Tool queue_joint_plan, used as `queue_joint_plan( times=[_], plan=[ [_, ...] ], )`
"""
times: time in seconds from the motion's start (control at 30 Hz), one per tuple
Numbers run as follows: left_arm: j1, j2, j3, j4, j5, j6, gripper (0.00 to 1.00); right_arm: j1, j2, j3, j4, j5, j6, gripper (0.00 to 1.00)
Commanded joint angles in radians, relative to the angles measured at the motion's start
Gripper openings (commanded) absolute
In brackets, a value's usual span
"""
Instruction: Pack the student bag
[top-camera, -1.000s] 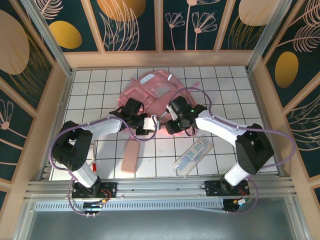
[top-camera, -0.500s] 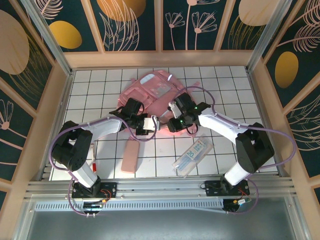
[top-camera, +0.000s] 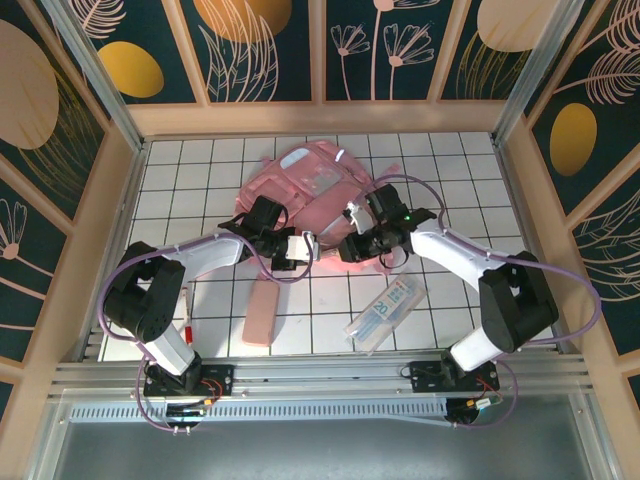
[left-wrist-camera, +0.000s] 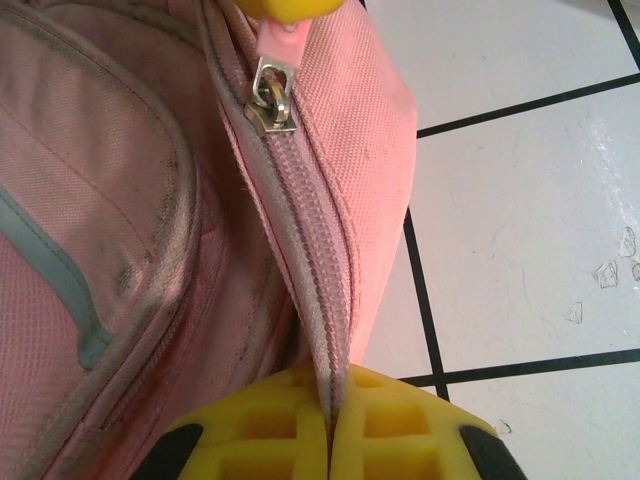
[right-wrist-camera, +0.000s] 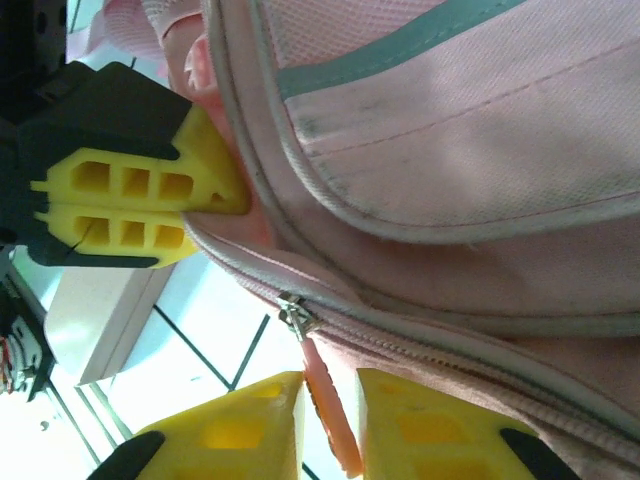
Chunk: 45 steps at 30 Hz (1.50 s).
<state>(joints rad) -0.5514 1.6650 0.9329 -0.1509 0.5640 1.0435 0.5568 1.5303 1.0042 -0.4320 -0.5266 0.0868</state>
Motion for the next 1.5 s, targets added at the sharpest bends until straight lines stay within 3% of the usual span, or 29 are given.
queue_joint_plan(
  times=[0.0, 0.23, 0.27, 0.33, 0.47, 0.6, 0.77, 0.97, 1.2, 1.37, 1.47],
  plan=[
    [-0.003, -0.008, 0.017, -0.01, 0.086, 0.02, 0.0, -0.004, -0.021, -0.021, 0.039, -0.067, 0.001, 0.2],
    [-0.003, -0.004, 0.024, -0.006, 0.068, -0.006, 0.0, -0.004, -0.032, -0.044, 0.062, -0.049, 0.02, 0.15],
    [-0.003, -0.001, 0.03, -0.009, 0.062, -0.015, 0.0, -0.004, -0.035, -0.047, 0.061, -0.036, 0.023, 0.16],
    [-0.004, 0.007, 0.034, -0.028, 0.059, -0.011, 0.0, -0.003, -0.05, -0.064, 0.071, -0.004, 0.037, 0.32],
    [-0.004, 0.007, 0.034, -0.02, 0.081, -0.021, 0.0, 0.002, -0.071, -0.116, 0.131, 0.023, 0.099, 0.35],
    [-0.003, 0.01, 0.034, -0.009, 0.103, -0.065, 0.0, 0.057, -0.082, -0.148, 0.188, 0.186, 0.229, 0.36],
    [-0.004, 0.013, 0.058, -0.013, 0.113, -0.09, 0.0, 0.166, -0.08, -0.127, 0.189, 0.487, 0.417, 0.38],
    [-0.004, 0.013, 0.049, -0.001, 0.121, -0.097, 0.0, 0.244, -0.078, -0.11, 0.213, 0.576, 0.526, 0.39],
    [-0.004, 0.013, 0.058, 0.002, 0.115, -0.103, 0.0, 0.333, -0.01, -0.049, 0.101, 0.764, 0.631, 0.29],
    [-0.004, 0.012, 0.052, 0.002, 0.096, -0.097, 0.0, 0.347, -0.023, -0.058, 0.098, 0.778, 0.674, 0.07],
    [-0.004, 0.016, 0.05, 0.001, 0.08, -0.092, 0.0, 0.347, -0.034, -0.052, 0.086, 0.764, 0.665, 0.0]
  ],
)
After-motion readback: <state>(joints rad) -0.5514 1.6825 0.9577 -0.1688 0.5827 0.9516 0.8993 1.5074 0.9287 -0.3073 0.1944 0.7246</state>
